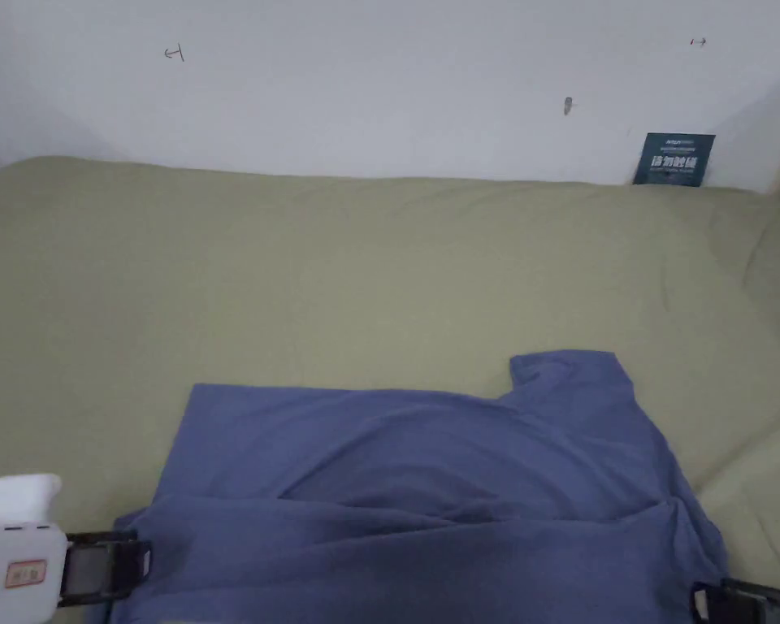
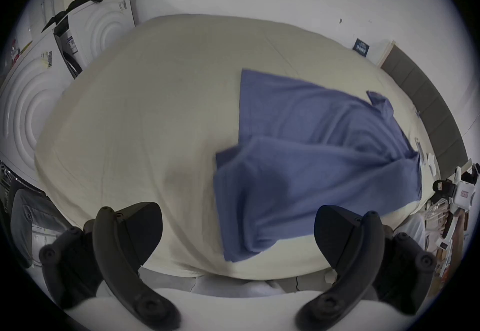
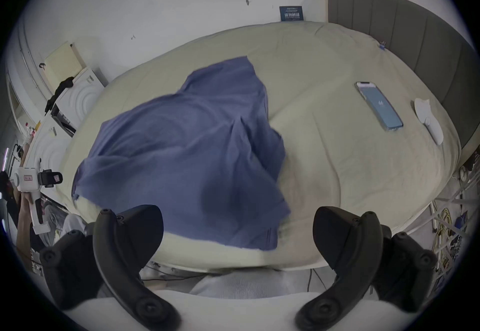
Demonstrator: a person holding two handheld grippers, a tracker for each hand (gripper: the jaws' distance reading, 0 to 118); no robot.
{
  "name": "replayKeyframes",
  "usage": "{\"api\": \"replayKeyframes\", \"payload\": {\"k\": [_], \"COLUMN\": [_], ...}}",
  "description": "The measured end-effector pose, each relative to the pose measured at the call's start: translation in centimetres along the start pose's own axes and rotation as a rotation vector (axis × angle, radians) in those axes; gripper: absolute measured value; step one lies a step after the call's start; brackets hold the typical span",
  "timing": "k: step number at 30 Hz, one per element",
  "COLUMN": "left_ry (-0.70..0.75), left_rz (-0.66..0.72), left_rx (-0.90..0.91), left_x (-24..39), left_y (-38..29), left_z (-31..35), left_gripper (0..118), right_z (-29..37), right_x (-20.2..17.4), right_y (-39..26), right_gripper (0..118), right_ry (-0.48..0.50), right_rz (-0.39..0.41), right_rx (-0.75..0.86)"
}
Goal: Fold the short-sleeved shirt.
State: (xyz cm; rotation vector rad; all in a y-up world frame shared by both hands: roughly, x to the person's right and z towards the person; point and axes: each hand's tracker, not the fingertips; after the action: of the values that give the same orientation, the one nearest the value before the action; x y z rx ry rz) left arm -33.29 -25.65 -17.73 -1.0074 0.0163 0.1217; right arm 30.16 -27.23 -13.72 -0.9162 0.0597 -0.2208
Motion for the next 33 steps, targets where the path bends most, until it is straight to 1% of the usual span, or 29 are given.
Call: {"api": "replayKeyframes", "payload": {"k": [2,3,4,5,6,7,8,9,10,11,12,15,17,19,20,21,22,23,24,25,27,28,29,30,31,32,33], "left_ry": [-0.024,-0.025,-0.025,-0.032,-0.041,-0.056,-0.064,-0.046,0.001,-0.008,-0.011,0.037,0.048,0.094,0.110,0.117,0.099,0.080,0.094,0.134,0.169,0.154,0.102,0.077,0.100,0.068,0.066], "left_rz": [0.008,0.004,-0.001,0.000,0.011,0.012,0.006,-0.035,-0.069,-0.074,-0.063,-0.048,-0.021,-0.035,-0.041,-0.030,-0.026,-0.024,-0.023,-0.048,-0.096,-0.094,-0.079,-0.041,-0.058,-0.074,-0.077], "left_rx": [0.019,0.040,0.052,0.066,0.090,0.091,0.082,0.076,0.107,0.080,0.075,0.081,0.048,0.035,0.023,0.018,-0.010,-0.034,-0.036,-0.073,-0.107,-0.140,-0.134,-0.116,-0.107,-0.093,-0.091], "left_x": [0.8,1.3,1.6,2.3,2.9,3.5,3.9,4.8,5.4,5.6,5.4,5.1,5.6,5.8,5.8,5.8,5.8,5.9,5.9,6.2,6.7,7.2,7.2,7.5,7.8,7.5,7.5], "left_y": [1.8,2.8,3.7,4.9,6.0,7.4,8.8,10.0,12.4,14.2,14.6,18.2,18.3,18.9,19.0,19.1,19.2,19.2,19.3,19.2,18.6,18.1,17.9,17.7,17.6,18.1,18.2], "left_z": [-0.1,-0.3,-0.8,-1.4,-2.0,-2.9,-4.2,-5.4,-5.1,-5.6,-8.6,-11.8,-14.5,-16.2,-17.3,-18.1,-18.8,-19.4,-20.2,-20.7,-21.5,-21.0,-20.6,-20.1,-19.5,-19.2,-18.9], "left_gripper": [117,117,115,106,82,31,0,0,0,0,0,0,0,2,30,72,107,118,117,117,115,109,96,91,80,63,47], "right_z": [-0.2,-0.7,-1.2,-1.4,-2.1,-3.0,-4.1,-4.7,-5.6,-6.5,-7.3,-9.9,-11.5,-12.9,-13.5,-13.9,-14.4,-14.7,-15.0,-15.2,-15.5,-15.6,-15.9,-16.1,-16.2,-16.4,-16.6], "right_x": [-0.3,-0.5,-0.8,-1.7,-2.0,-2.3,-2.5,-2.9,-3.0,-3.1,-3.2,-2.4,-1.9,-1.5,-1.2,-0.9,-0.6,-0.3,-0.1,0.2,0.6,0.8,1.2,1.2,1.2,1.2,1.5], "right_y": [1.7,2.7,3.7,4.7,5.7,6.8,7.9,8.7,9.9,10.9,11.7,14.3,15.4,16.2,16.4,16.6,16.8,16.8,16.8,16.7,16.6,16.6,16.5,16.4,16.3,16.3,16.3], "right_gripper": [115,109,97,68,37,7,3,3,2,2,2,2,2,2,2,2,2,2,2,2,2,2,2,2,3,3,3], "right_ry": [0.003,-0.001,-0.008,-0.015,-0.015,-0.013,-0.013,-0.015,-0.013,-0.019,-0.033,-0.053,-0.068,-0.079,-0.078,-0.084,-0.089,-0.094,-0.096,-0.098,-0.097,-0.086,-0.075,-0.077,-0.082,-0.084,-0.081], "right_rz": [0.010,0.016,0.022,0.027,0.026,0.025,0.020,0.021,0.036,0.048,0.058,0.064,0.068,0.079,0.083,0.086,0.087,0.087,0.088,0.089,0.072,0.056,0.051,0.053,0.059,0.067,0.069], "right_rx": [0.033,0.035,0.053,0.077,0.079,0.076,0.073,0.074,0.064,0.054,0.051,0.047,0.028,0.014,0.008,0.002,-0.008,-0.016,-0.017,-0.020,-0.027,-0.033,-0.038,-0.036,-0.040,-0.044,-0.042]}}
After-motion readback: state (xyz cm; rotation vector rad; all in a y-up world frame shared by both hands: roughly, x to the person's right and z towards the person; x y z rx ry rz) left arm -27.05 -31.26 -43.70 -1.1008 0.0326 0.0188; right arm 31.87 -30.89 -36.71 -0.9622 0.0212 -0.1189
